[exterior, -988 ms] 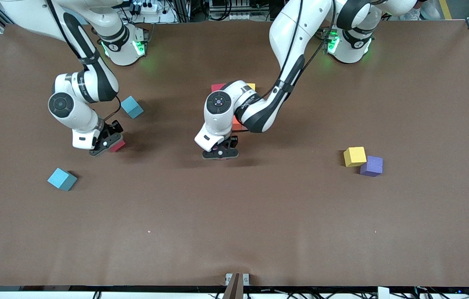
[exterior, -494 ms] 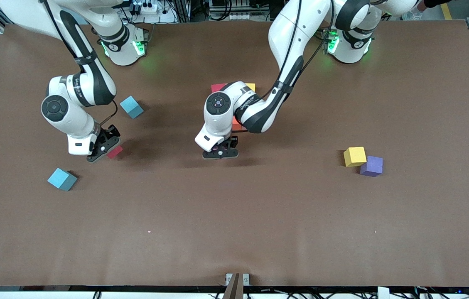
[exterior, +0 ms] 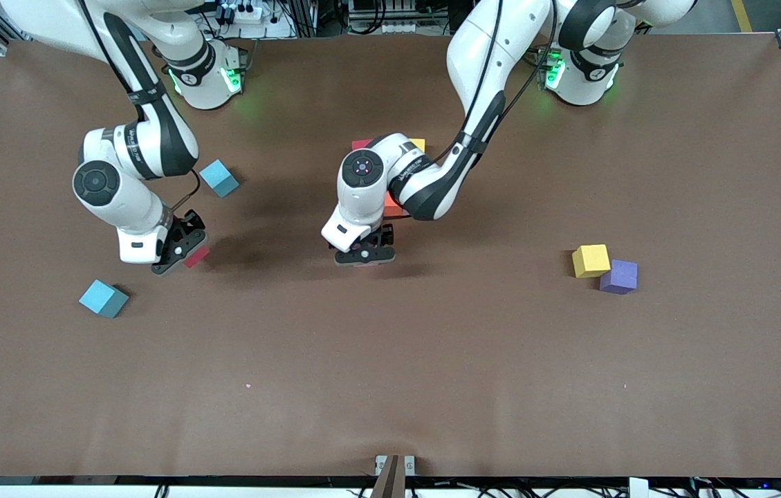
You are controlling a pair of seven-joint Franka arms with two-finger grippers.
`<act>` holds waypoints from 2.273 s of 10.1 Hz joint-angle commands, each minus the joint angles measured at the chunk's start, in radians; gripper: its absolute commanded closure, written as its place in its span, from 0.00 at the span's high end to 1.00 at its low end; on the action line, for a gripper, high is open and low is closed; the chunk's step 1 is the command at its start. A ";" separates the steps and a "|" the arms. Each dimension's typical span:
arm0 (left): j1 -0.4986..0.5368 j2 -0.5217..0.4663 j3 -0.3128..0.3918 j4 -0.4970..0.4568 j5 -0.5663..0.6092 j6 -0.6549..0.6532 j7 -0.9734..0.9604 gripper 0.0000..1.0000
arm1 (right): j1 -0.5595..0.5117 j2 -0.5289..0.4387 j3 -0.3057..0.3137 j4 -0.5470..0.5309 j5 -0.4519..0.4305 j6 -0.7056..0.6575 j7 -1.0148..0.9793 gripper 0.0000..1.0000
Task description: Form number 2 with 11 blocks
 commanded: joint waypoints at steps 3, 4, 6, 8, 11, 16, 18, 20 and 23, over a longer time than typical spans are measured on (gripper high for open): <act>0.115 -0.216 0.007 -0.032 -0.029 -0.080 -0.001 1.00 | 0.121 0.070 -0.001 0.147 -0.002 -0.062 0.019 0.33; 0.158 -0.274 0.010 -0.043 -0.025 -0.154 0.002 1.00 | 0.173 0.096 -0.001 0.197 0.000 -0.064 0.022 0.33; 0.238 -0.452 0.012 -0.197 -0.018 -0.210 0.036 1.00 | 0.297 0.146 -0.001 0.284 0.000 -0.084 0.067 0.33; 0.324 -0.592 0.016 -0.430 0.029 -0.190 0.161 1.00 | 0.426 0.241 -0.001 0.454 0.001 -0.174 0.108 0.33; 0.494 -0.666 0.016 -0.618 0.037 -0.147 0.236 1.00 | 0.610 0.462 -0.001 0.797 -0.003 -0.351 0.083 0.33; 0.656 -0.626 0.163 -0.649 0.032 -0.249 0.237 1.00 | 0.780 0.579 0.002 0.933 -0.003 -0.300 -0.016 0.33; 0.663 -0.611 0.176 -0.652 0.028 -0.254 0.135 1.00 | 0.763 0.608 0.010 0.976 -0.003 -0.300 -0.082 0.33; 0.662 -0.600 0.176 -0.638 0.029 -0.253 -0.119 1.00 | 0.738 0.631 0.014 0.984 -0.003 -0.299 -0.118 0.33; 0.660 -0.530 0.176 -0.577 0.026 -0.251 -0.358 1.00 | 0.703 0.659 0.014 0.984 -0.003 -0.291 -0.152 0.32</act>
